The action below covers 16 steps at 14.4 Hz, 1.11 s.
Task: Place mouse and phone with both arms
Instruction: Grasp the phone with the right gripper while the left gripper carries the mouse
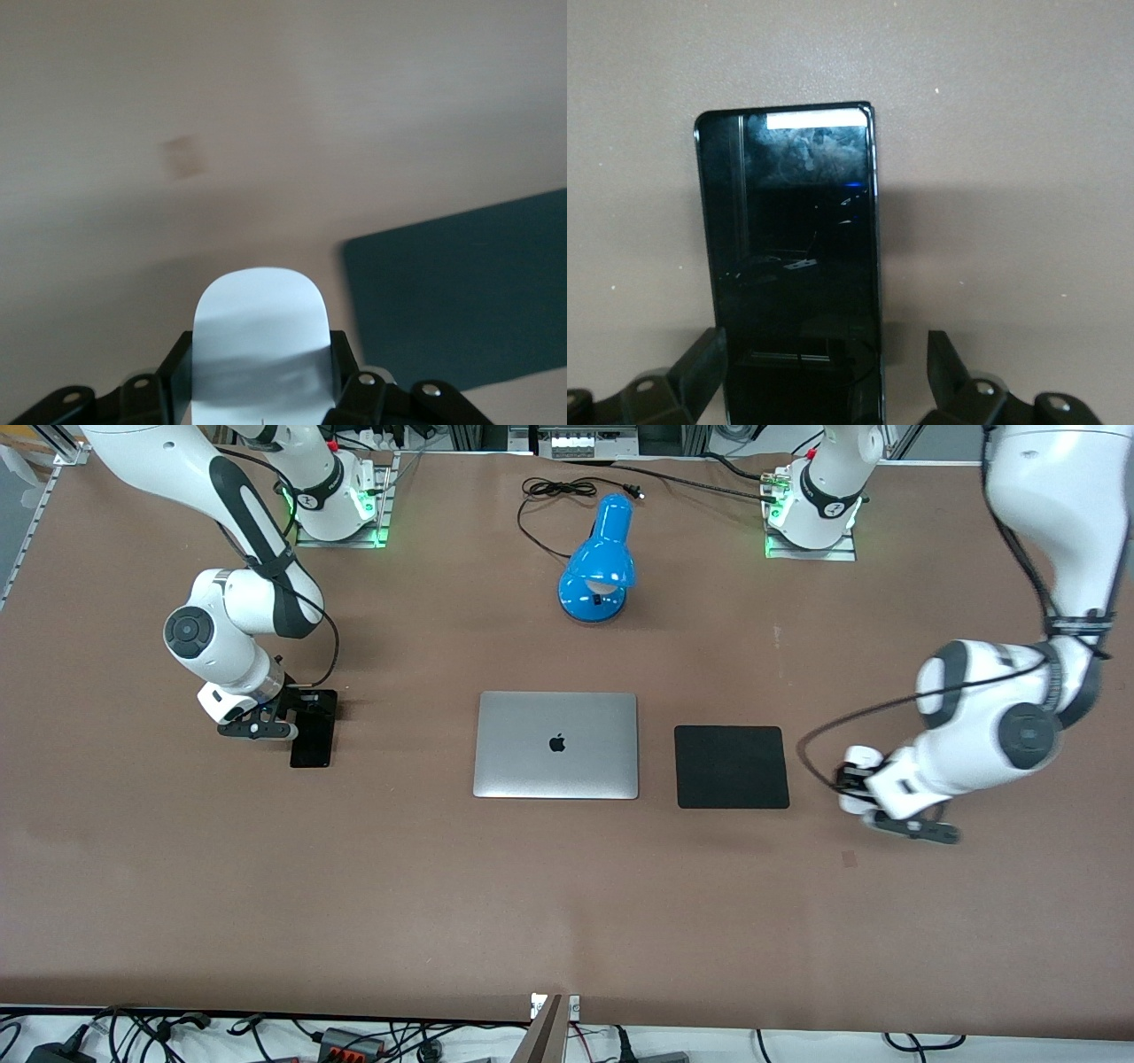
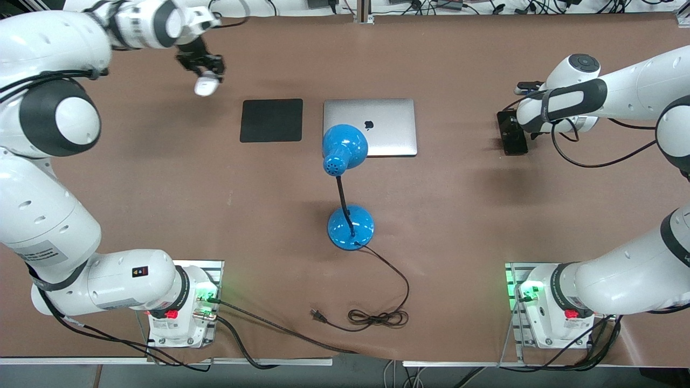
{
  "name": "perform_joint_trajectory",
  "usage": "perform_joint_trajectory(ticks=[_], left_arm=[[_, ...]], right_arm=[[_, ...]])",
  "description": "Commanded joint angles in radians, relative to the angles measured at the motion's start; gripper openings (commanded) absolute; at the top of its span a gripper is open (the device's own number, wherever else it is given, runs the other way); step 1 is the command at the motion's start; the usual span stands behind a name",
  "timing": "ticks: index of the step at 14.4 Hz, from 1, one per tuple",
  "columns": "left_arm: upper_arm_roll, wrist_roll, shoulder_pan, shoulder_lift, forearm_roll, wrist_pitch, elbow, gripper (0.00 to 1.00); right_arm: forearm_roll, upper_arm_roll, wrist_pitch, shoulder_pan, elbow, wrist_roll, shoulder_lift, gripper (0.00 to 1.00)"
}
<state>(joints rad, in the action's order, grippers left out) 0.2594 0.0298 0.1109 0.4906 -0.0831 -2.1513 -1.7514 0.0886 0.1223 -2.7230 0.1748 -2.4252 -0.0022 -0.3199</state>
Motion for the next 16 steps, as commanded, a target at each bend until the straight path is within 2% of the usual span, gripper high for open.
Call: perform_joint_trajectory(ticks=[1,3,6,9,12,13,14,15,16], left_arm=[[-0.003,-0.152,-0.132,0.032,-0.023,0.007,0.016,0.3],[-0.008,-0.241,-0.189,0.063,-0.026,-0.056,0.001,0.3],[-0.006,-0.264,-0.192,0.069,-0.081,-0.238,-0.1,0.29],[-0.009,-0.436,-0.23,0.08,-0.113,-0.306,-0.148,0.29],[-0.014,-0.475,-0.229,0.109,-0.176,-0.404,-0.178,0.3],[-0.014,-0.475,-0.224,0.108,-0.176,-0.41,-0.181,0.3],[-0.015,-0.475,-0.224,0.108,-0.176,-0.412,-0.186,0.3],[-0.015,-0.476,-0.224,0.109,-0.176,-0.414,-0.188,0.3],[-0.015,-0.476,-0.223,0.109,-0.176,-0.414,-0.188,0.3]], right_arm=[[-0.003,-0.006,-0.015,0.005,-0.002,0.001,-0.002,1.0],[-0.003,-0.007,-0.015,0.012,-0.003,0.001,-0.002,1.0],[-0.003,-0.007,-0.036,0.014,-0.003,0.001,-0.016,1.0],[-0.003,-0.007,-0.069,0.012,-0.003,0.001,-0.039,1.0],[-0.003,-0.007,-0.069,0.012,-0.003,-0.007,-0.037,0.99],[-0.003,-0.007,-0.067,0.014,-0.003,0.001,-0.036,0.54],[-0.003,-0.007,-0.067,0.014,-0.003,0.001,-0.034,0.33],[-0.003,-0.007,-0.067,0.012,-0.002,0.001,-0.03,0.2],[-0.003,-0.007,-0.066,0.012,0.001,0.001,-0.028,0.17]])
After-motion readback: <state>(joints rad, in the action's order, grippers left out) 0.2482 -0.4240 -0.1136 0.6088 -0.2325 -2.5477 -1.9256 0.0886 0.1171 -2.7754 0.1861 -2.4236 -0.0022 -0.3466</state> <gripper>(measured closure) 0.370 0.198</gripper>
